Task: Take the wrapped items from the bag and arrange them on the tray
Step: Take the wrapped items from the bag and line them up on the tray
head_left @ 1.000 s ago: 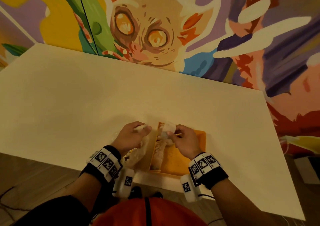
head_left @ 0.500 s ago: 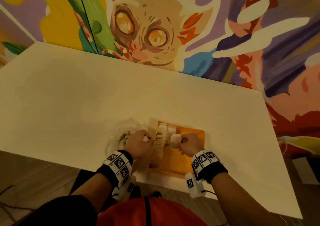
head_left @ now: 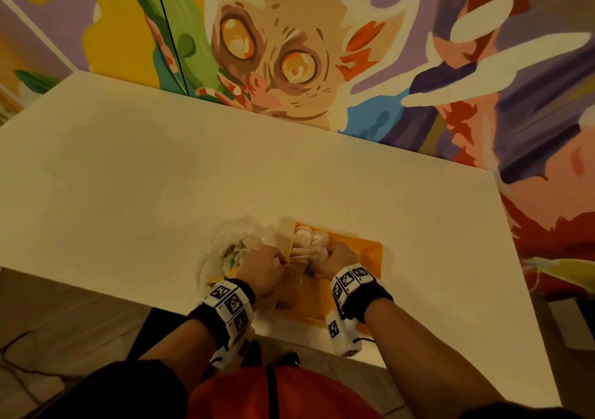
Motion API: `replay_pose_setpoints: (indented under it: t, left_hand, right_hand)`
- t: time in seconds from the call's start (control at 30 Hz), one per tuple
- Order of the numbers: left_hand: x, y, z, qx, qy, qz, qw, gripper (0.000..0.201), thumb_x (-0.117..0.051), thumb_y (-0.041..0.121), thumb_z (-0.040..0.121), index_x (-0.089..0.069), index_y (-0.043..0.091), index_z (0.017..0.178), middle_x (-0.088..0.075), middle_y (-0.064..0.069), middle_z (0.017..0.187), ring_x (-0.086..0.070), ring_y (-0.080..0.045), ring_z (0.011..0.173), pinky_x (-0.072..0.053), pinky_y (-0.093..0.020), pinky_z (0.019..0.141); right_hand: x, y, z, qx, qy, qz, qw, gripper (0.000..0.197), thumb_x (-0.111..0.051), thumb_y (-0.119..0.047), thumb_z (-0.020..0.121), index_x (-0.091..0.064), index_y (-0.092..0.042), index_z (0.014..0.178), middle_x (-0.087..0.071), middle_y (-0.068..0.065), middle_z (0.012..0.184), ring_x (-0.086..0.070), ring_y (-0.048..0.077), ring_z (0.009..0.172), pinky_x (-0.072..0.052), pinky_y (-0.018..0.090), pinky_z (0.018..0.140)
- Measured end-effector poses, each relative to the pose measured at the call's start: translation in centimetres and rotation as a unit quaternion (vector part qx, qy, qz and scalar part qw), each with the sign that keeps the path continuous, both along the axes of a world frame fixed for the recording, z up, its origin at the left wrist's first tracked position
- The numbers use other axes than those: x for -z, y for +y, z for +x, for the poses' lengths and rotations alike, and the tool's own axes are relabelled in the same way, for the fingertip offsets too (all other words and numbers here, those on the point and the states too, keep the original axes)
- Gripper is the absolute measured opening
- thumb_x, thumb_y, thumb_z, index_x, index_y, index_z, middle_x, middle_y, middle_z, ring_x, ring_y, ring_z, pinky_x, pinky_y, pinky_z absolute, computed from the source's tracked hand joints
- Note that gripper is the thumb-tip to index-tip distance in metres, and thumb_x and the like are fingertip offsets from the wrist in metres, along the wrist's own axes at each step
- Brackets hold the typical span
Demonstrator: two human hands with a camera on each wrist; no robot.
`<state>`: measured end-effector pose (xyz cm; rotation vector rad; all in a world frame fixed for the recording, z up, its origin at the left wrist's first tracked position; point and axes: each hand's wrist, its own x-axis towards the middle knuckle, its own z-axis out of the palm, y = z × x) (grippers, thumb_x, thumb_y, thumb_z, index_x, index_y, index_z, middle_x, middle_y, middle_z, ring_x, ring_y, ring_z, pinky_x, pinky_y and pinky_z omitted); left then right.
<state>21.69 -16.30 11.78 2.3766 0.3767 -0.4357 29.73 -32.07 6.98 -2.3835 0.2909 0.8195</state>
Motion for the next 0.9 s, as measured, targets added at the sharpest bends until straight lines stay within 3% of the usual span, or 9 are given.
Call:
replay_pose_setpoints:
  t: [0.13,0.23,0.33,0.47,0.53,0.63,0.7,0.8,0.9]
  left_hand:
    - [-0.17,-0.13,-0.03,-0.004,0.003,-0.001,1.0,0.023,-0.06,0.032,0.093,-0.068,0.017,0.109,-0.065,-0.007,0.118,-0.059,-0.022,0.109,-0.038,-0.023,0.078]
    - [-0.31,-0.21,0.09,-0.002,0.005,0.0,1.0,0.022,-0.061,0.031,0.092,-0.068,0.016,0.107,-0.066,-0.008,0.114,-0.06,-0.024,0.105,-0.04,-0.025,0.076]
    - [-0.28,-0.15,0.17,-0.002,0.006,-0.009,1.0,0.021,-0.062,0.03,0.092,-0.068,0.015,0.106,-0.065,-0.007,0.114,-0.059,-0.022,0.105,-0.039,-0.024,0.076]
    - [-0.18,-0.02,0.19,0.0,0.003,-0.012,1.0,0.021,-0.063,0.03,0.091,-0.069,0.016,0.105,-0.066,-0.007,0.113,-0.06,-0.022,0.104,-0.041,-0.025,0.077]
    - [-0.17,-0.05,0.17,0.001,0.0,-0.009,1.0,0.02,-0.063,0.03,0.091,-0.069,0.015,0.104,-0.067,-0.007,0.112,-0.06,-0.023,0.103,-0.041,-0.025,0.075]
    - [-0.1,-0.04,0.18,0.002,-0.001,-0.006,1.0,0.019,-0.063,0.029,0.091,-0.07,0.016,0.102,-0.068,-0.006,0.109,-0.061,-0.022,0.1,-0.044,-0.027,0.075]
    - [-0.02,0.01,0.21,0.004,-0.001,-0.003,1.0,0.018,-0.064,0.03,0.09,-0.07,0.017,0.101,-0.068,-0.006,0.108,-0.062,-0.022,0.099,-0.046,-0.028,0.077]
    - [-0.08,0.05,0.16,0.003,-0.002,-0.01,1.0,0.019,-0.063,0.029,0.091,-0.07,0.016,0.102,-0.067,-0.007,0.109,-0.061,-0.023,0.101,-0.044,-0.027,0.076]
    - [-0.1,0.04,0.05,0.005,-0.018,-0.008,1.0,0.021,-0.063,0.03,0.091,-0.07,0.015,0.104,-0.067,-0.006,0.111,-0.061,-0.023,0.102,-0.043,-0.027,0.077]
  right_hand:
    - [0.05,0.27,0.25,0.024,-0.009,0.006,1.0,0.052,-0.083,-0.04,0.059,-0.063,-0.019,0.103,-0.068,0.006,0.093,-0.069,0.023,0.074,-0.061,0.034,0.061]
    - [-0.08,0.53,0.37,0.004,-0.014,-0.024,1.0,0.036,-0.079,-0.038,0.069,-0.066,-0.017,0.094,-0.07,0.006,0.089,-0.069,0.023,0.077,-0.061,0.036,0.069]
    - [-0.18,0.63,0.54,0.009,-0.033,-0.037,0.999,0.018,-0.071,-0.029,0.079,-0.067,-0.015,0.09,-0.07,0.007,0.086,-0.067,0.019,0.074,-0.059,0.029,0.065]
    - [0.31,0.58,0.91,0.023,-0.047,-0.027,0.998,0.019,-0.061,-0.02,0.087,-0.068,-0.008,0.101,-0.069,0.007,0.094,-0.066,0.02,0.082,-0.054,0.028,0.063]
    - [0.24,0.64,0.88,0.032,-0.053,-0.024,0.998,0.017,-0.061,-0.022,0.088,-0.066,-0.008,0.096,-0.067,0.006,0.091,-0.066,0.023,0.087,-0.052,0.028,0.061]
    - [0.21,0.61,0.82,0.047,-0.063,-0.032,0.996,0.03,-0.052,-0.032,0.094,-0.061,-0.007,0.081,-0.061,0.009,0.078,-0.054,0.02,0.065,-0.037,0.024,0.05]
    - [0.08,0.62,0.84,0.026,-0.058,-0.037,0.997,0.028,-0.057,-0.032,0.092,-0.062,-0.007,0.083,-0.061,0.009,0.08,-0.052,0.021,0.067,-0.034,0.024,0.047]
    - [-0.01,0.51,0.77,0.006,-0.065,-0.033,0.997,0.026,-0.06,-0.031,0.09,-0.067,-0.006,0.094,-0.067,0.012,0.094,-0.056,0.024,0.074,-0.037,0.026,0.049]
    - [-0.6,0.41,0.48,-0.018,-0.071,-0.021,0.997,0.021,-0.06,-0.03,0.089,-0.066,-0.011,0.089,-0.066,0.011,0.09,-0.056,0.023,0.075,-0.041,0.028,0.056]
